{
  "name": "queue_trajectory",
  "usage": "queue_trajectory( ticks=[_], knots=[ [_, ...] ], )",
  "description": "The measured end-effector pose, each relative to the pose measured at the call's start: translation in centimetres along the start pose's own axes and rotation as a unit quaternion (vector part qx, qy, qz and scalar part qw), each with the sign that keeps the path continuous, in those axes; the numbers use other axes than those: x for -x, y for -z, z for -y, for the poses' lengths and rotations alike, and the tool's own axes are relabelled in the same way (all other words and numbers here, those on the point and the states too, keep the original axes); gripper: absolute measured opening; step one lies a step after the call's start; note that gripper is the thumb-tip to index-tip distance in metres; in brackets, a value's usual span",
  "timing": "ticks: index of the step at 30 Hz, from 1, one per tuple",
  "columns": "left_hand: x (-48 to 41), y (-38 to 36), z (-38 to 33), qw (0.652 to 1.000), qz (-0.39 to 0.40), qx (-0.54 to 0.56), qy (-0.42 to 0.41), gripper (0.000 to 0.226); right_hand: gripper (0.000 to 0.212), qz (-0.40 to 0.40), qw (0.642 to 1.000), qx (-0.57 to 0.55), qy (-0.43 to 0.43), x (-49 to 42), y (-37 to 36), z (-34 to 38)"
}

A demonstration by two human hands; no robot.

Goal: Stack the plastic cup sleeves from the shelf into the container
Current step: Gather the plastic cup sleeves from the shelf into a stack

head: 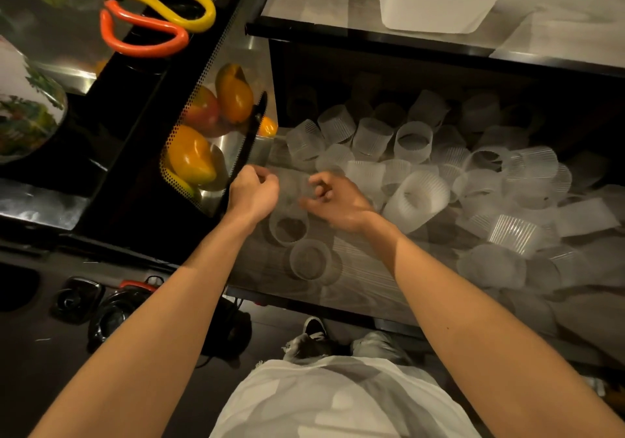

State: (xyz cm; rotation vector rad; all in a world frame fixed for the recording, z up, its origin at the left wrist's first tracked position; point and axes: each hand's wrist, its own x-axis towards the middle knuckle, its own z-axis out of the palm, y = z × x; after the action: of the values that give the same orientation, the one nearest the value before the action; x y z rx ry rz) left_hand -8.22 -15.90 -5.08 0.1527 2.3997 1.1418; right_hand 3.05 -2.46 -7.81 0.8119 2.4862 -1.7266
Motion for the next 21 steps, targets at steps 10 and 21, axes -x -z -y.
queue_trajectory(
  ticks=[10, 21],
  knots=[
    [1.1, -1.0, 3.2, 0.992, 0.048, 0.076, 0.089, 0.027, 0.023, -0.015, 0.99, 0.136, -0.024, 0.5, -3.2, -1.2],
    [1.0, -0.9, 4.4, 0.996, -0.033, -0.022, 0.085, 0.031, 0.02, -0.02, 0.994, 0.102, -0.031, 0.6, -3.1, -0.5]
  ],
)
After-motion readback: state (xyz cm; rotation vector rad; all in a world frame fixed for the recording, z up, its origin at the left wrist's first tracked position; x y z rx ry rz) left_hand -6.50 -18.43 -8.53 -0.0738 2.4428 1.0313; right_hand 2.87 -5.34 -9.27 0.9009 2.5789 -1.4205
